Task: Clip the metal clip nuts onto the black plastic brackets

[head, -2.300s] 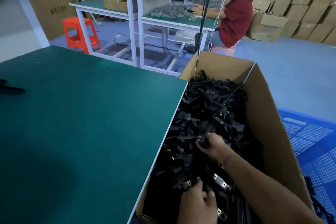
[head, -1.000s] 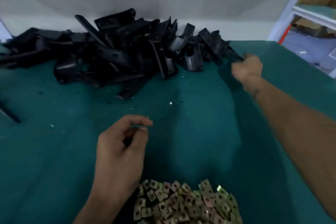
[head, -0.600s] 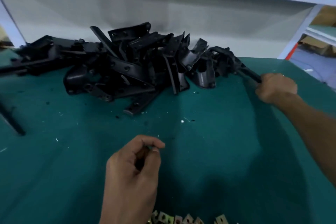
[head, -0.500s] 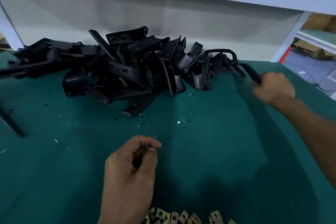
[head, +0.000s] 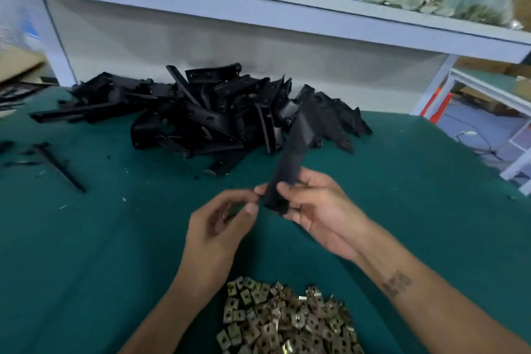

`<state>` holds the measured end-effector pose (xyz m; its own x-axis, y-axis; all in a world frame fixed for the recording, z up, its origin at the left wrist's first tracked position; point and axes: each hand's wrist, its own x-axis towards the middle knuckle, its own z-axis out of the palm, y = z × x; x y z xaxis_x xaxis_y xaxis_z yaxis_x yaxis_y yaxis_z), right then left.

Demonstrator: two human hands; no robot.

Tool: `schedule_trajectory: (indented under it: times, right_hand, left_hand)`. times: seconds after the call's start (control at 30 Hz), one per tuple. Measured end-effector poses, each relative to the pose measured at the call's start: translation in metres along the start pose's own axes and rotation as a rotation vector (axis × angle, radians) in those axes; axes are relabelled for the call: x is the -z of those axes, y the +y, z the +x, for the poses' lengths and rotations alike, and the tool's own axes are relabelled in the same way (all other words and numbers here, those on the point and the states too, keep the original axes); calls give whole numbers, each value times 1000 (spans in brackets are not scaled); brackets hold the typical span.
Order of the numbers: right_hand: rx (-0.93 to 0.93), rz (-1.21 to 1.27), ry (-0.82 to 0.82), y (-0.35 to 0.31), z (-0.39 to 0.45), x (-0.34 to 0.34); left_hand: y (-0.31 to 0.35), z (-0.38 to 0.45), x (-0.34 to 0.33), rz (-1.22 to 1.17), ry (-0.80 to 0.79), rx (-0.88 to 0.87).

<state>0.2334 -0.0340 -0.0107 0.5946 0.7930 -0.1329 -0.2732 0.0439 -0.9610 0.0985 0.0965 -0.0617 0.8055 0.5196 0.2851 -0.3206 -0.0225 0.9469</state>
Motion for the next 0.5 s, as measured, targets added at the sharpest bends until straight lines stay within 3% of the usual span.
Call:
schedule_trajectory:
  times: [0.13, 0.3, 0.43, 0.5]
  right_hand:
    - [0, -223, -29, 4, -4, -21]
    - [-122, -522, -243, 6, -22, -35]
    - [-262, -323, -303, 15, -35, -39]
    - [-235, -338, -269, 7, -45, -30]
  left_hand:
    - [8, 5, -1, -288, 43, 192]
    - [16, 9, 5, -493, -53, 362]
    - [17, 15, 8, -718, 38, 458]
    - [16, 19, 15, -828, 86, 477]
